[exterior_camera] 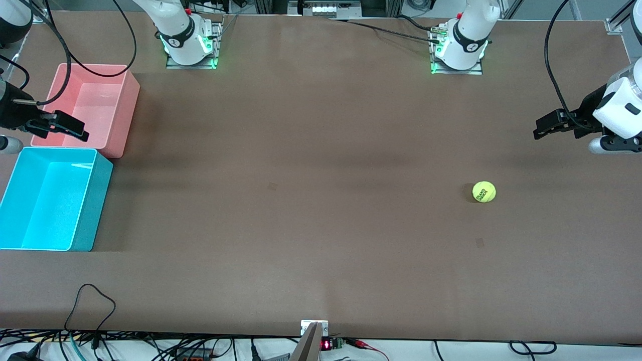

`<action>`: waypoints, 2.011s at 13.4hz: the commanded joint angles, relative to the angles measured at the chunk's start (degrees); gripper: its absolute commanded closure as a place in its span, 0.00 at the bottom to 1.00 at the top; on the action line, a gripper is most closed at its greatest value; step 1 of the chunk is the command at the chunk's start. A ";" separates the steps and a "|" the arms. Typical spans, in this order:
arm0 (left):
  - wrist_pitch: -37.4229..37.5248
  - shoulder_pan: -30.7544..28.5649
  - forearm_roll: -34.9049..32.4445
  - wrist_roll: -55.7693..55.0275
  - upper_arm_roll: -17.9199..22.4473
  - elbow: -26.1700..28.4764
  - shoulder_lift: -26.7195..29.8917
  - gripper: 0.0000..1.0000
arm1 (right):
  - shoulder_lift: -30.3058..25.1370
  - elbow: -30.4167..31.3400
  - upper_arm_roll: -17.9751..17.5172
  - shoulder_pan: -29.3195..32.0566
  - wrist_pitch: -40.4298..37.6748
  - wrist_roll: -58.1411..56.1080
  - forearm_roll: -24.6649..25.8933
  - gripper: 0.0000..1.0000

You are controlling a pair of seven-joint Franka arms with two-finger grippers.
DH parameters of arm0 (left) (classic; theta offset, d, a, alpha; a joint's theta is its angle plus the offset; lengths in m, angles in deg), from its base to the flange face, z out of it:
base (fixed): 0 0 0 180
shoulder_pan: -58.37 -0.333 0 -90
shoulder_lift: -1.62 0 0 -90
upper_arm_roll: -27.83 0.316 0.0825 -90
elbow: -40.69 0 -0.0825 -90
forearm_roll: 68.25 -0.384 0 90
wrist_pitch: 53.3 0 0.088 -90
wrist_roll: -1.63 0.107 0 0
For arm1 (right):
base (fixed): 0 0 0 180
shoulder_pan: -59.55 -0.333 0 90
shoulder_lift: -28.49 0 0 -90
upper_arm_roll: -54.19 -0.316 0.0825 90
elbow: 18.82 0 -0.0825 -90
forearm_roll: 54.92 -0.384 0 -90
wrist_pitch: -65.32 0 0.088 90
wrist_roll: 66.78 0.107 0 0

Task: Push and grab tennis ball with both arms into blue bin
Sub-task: 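Lower the left gripper beside the tennis ball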

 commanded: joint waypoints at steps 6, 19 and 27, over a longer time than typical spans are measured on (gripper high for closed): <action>-0.24 -0.15 0.03 -1.09 -0.16 1.47 0.37 0.00 | 0.24 -0.73 -0.24 0.52 -0.42 0.26 -0.79 0.00; -0.68 -3.85 -5.39 29.28 0.37 1.39 -17.20 1.00 | 4.89 -0.64 -0.51 -0.19 -1.30 -0.97 -0.52 0.00; -21.64 -7.96 -10.26 69.25 -0.16 7.52 -25.13 1.00 | 4.98 -1.17 -0.60 -0.01 -1.47 -0.44 0.00 0.00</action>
